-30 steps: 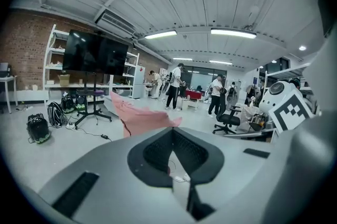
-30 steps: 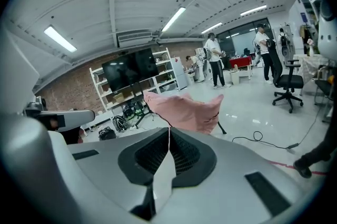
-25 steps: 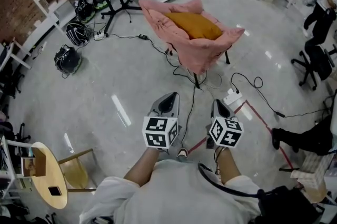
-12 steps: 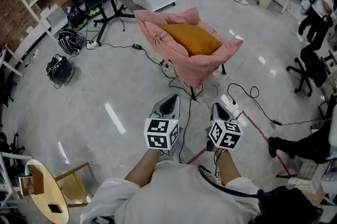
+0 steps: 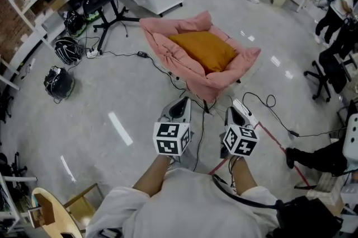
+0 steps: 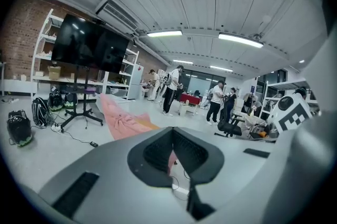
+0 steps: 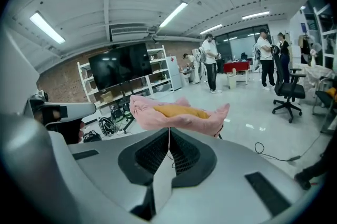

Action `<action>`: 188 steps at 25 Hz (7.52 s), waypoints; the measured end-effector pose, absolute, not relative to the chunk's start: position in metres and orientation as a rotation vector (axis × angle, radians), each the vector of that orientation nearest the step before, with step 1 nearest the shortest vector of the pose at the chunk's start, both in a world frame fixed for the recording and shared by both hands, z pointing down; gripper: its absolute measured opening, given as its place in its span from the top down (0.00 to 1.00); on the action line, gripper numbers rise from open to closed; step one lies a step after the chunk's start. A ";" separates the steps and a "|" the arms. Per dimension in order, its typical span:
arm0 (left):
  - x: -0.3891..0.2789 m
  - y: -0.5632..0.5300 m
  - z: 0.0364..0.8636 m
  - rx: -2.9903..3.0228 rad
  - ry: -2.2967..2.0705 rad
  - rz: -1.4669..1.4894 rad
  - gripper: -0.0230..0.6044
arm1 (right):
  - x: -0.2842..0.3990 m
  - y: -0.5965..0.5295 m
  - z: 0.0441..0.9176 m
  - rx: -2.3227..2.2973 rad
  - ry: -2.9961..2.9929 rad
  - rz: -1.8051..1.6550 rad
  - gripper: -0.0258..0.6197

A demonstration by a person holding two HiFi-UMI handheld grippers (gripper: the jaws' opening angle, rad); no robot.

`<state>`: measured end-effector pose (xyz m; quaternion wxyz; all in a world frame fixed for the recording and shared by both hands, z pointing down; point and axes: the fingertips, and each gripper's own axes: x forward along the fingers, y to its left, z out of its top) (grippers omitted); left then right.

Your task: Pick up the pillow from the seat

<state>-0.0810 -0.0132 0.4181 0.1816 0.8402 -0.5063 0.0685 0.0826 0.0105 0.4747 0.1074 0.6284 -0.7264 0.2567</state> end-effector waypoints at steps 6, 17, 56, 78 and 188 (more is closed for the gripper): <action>-0.092 -0.055 0.423 2.382 -1.389 0.181 0.95 | 0.085 -0.028 0.467 1.924 -2.085 0.721 0.91; -0.096 -0.099 0.440 2.393 -1.269 0.205 0.95 | 0.073 -0.065 0.471 1.997 -2.010 0.722 0.91; 0.040 -0.342 0.444 2.298 -1.458 0.382 0.95 | 0.236 -0.326 0.499 1.870 -2.118 0.898 0.91; 0.018 -0.478 0.501 2.297 -1.318 0.511 0.95 | 0.195 -0.421 0.568 1.801 -2.054 1.055 0.91; 0.016 -0.408 0.425 2.221 -1.272 0.818 0.92 | 0.171 -0.391 0.449 1.317 -2.543 0.625 0.90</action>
